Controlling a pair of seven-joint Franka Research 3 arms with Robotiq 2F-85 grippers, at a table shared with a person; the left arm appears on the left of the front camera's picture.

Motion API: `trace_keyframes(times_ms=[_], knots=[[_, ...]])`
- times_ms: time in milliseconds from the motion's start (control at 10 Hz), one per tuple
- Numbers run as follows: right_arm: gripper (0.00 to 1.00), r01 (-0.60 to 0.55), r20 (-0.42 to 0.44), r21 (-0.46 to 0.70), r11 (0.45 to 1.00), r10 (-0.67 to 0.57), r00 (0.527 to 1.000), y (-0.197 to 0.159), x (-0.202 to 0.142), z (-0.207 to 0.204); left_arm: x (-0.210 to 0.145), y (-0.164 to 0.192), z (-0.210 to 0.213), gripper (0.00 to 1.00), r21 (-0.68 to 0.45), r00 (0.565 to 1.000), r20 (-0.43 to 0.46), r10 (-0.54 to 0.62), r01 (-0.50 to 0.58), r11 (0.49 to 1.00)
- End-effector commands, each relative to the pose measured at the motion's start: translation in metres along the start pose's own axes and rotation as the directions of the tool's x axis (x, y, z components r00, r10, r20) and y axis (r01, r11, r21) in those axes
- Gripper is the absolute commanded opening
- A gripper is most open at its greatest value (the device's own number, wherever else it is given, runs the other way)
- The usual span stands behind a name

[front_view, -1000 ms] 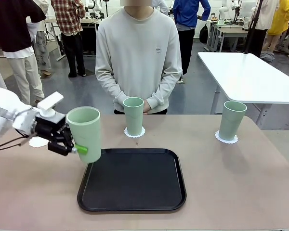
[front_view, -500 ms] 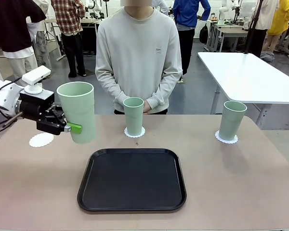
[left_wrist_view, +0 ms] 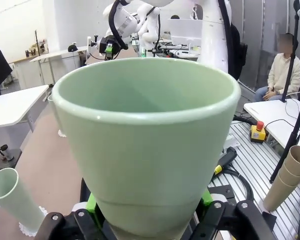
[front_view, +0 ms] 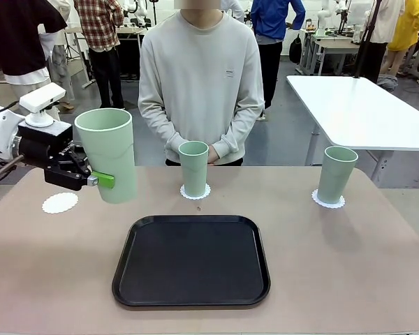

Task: Place coasters on the table and set cups on them.
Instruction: Take one Reusable plastic cup from the Flat Tray and place it on a coaster set by the human.

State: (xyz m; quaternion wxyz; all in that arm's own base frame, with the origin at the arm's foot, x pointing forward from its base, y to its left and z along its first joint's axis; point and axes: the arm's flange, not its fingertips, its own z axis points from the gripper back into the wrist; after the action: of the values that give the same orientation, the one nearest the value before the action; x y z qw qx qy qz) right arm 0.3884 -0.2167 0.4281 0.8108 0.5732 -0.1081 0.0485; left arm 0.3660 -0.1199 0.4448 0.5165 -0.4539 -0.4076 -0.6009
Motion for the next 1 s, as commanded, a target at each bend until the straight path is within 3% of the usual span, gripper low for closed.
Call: trace_keyframes(times_ms=[0, 300, 400, 600, 700, 900], knots=[[1.00, -0.002, 0.000, 0.001, 1.000, 0.002, 1.000, 0.001, 0.000, 0.000, -0.002, 0.003, 0.000, 0.64, 0.000, 1.000, 0.000, 0.002, -0.002, 1.000], [1.00, -0.002, 0.000, 0.001, 1.000, 0.002, 1.000, 0.001, 0.000, 0.000, -0.002, 0.003, 0.000, 0.64, 0.000, 1.000, 0.000, 0.002, -0.002, 1.000], [1.00, -0.002, 0.000, 0.001, 1.000, 0.002, 1.000, 0.001, 0.000, 0.000, -0.003, 0.001, -0.001, 0.84, -0.002, 1.000, 0.000, 0.007, -0.007, 1.000], [1.00, -0.002, 0.000, 0.001, 1.000, 0.002, 1.000, 0.001, 0.000, 0.000, -0.015, 0.030, 0.033, 0.84, 0.011, 0.998, 0.040, -0.054, 0.054, 0.998], [1.00, -0.002, 0.000, 0.001, 1.000, 0.002, 1.000, 0.001, 0.000, 0.000, -0.029, 0.045, 0.060, 0.84, 0.038, 0.998, 0.005, -0.062, 0.062, 0.997], [1.00, -0.002, 0.000, 0.001, 1.000, 0.002, 1.000, 0.001, 0.000, 0.000, -0.057, 0.070, 0.119, 0.84, 0.174, 1.000, -0.027, 0.004, 0.001, 0.985]])
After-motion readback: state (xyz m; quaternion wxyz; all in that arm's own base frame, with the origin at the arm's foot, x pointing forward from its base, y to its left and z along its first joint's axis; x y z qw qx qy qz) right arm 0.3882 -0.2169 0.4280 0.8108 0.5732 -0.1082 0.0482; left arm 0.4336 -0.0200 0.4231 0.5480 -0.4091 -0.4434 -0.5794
